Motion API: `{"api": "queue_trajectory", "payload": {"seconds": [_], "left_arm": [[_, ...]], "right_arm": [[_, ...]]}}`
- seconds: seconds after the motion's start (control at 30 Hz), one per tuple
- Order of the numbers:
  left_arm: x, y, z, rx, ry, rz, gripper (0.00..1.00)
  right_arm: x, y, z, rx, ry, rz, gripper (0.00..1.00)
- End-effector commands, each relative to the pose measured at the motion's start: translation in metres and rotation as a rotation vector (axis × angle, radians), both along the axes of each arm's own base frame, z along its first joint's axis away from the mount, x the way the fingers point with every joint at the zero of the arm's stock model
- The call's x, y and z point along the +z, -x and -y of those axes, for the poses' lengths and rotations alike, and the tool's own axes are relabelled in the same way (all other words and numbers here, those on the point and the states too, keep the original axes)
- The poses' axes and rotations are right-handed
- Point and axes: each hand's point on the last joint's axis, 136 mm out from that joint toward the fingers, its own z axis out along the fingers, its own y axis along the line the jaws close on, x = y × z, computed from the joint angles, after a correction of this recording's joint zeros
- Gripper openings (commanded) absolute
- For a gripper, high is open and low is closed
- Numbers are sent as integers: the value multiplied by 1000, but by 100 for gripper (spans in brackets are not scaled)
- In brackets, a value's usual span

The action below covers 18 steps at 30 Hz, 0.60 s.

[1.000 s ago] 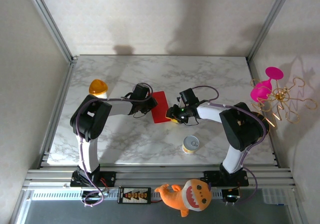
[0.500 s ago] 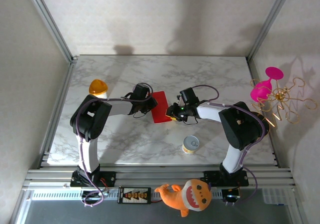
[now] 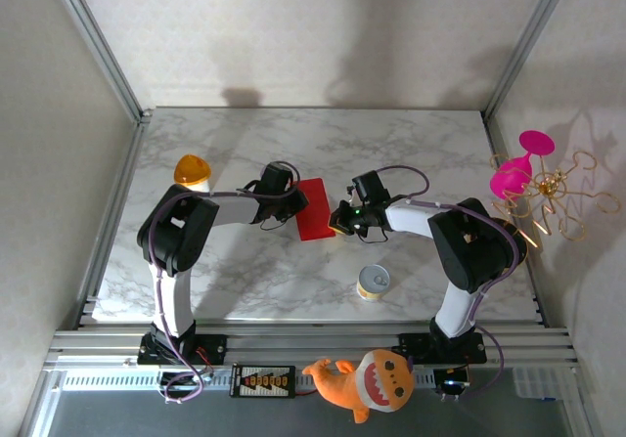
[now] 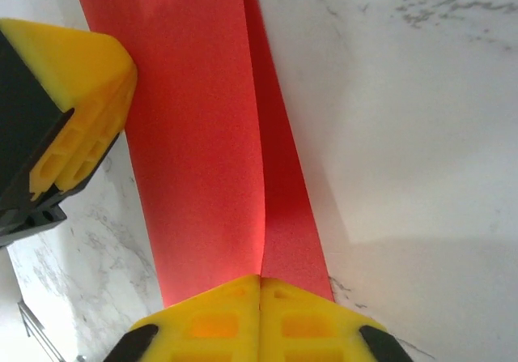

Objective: Fold a paper plane with a square sheet of paper (pick it up from the middle)
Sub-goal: Fold the triangle a second time at the center of the table.

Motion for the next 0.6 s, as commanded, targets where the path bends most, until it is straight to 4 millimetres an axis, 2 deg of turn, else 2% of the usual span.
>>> {"api": "queue_trajectory", "payload": {"seconds": [0.0, 0.13, 0.2, 0.23, 0.37, 0.57], "left_arm": [[-11, 9, 2, -47, -31, -33, 16], [37, -5, 16, -81, 55, 101, 23], [53, -8, 15, -79, 63, 144, 25], [54, -9, 14, -77, 58, 151, 25], [36, -8, 2, -52, 0, 109, 24], [15, -4, -3, -36, -22, 58, 21]], "right_arm": [[4, 0, 5, -9, 15, 0, 0], [3, 6, 10, -15, 26, -8, 0], [4, 10, 12, -20, 26, -13, 0], [4, 12, 13, -25, 25, -16, 0], [5, 17, 16, -37, 20, -25, 0], [4, 21, 21, -55, 32, -39, 0]]}}
